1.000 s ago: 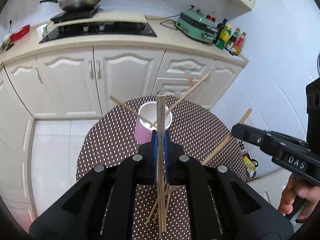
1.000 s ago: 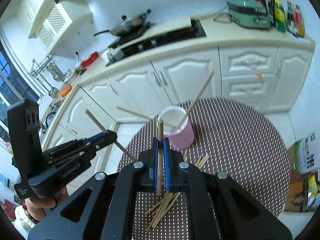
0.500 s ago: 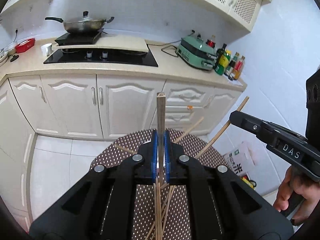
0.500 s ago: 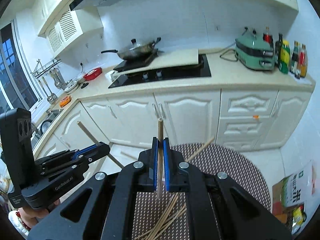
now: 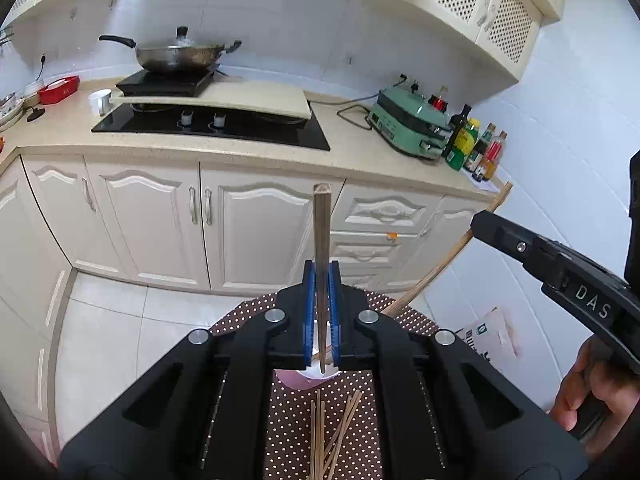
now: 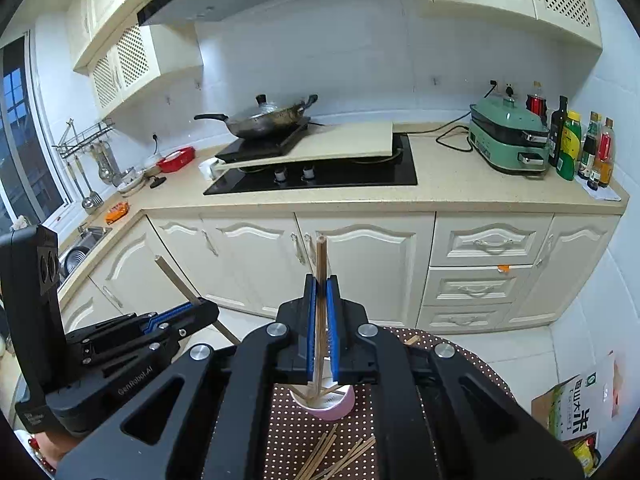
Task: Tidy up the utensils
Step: 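Lift the chopstick with the right gripper and drop it into the pink cup, then lower the open right gripper to the pile and grasp another chopstick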
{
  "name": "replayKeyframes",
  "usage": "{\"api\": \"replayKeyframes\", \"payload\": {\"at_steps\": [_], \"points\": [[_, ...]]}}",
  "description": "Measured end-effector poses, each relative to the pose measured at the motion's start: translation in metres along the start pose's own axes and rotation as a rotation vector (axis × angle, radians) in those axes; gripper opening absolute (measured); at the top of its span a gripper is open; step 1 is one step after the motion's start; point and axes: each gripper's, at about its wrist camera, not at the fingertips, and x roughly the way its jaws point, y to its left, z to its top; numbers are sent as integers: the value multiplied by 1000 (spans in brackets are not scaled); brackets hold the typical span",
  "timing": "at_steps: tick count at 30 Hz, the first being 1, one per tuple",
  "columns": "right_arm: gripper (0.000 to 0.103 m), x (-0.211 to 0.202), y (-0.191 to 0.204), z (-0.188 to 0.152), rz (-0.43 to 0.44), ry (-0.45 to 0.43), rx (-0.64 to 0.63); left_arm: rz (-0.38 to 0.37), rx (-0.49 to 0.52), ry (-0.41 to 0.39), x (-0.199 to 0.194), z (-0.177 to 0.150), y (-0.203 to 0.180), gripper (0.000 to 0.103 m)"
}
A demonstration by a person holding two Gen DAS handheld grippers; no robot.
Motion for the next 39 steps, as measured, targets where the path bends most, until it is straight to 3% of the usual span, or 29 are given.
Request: {"api": "replayKeyframes", "payload": {"at_steps": [9,23,39], "points": [[4,21,-8,-28,-5,98,17,19,23,95,30,-27,2,7],[4,30,-10,-63,7,203,65,11,30,198,41,-55,6,7],[9,26,-17,-89,25,264,177,34,41,325,47,-82,3,8]]}}
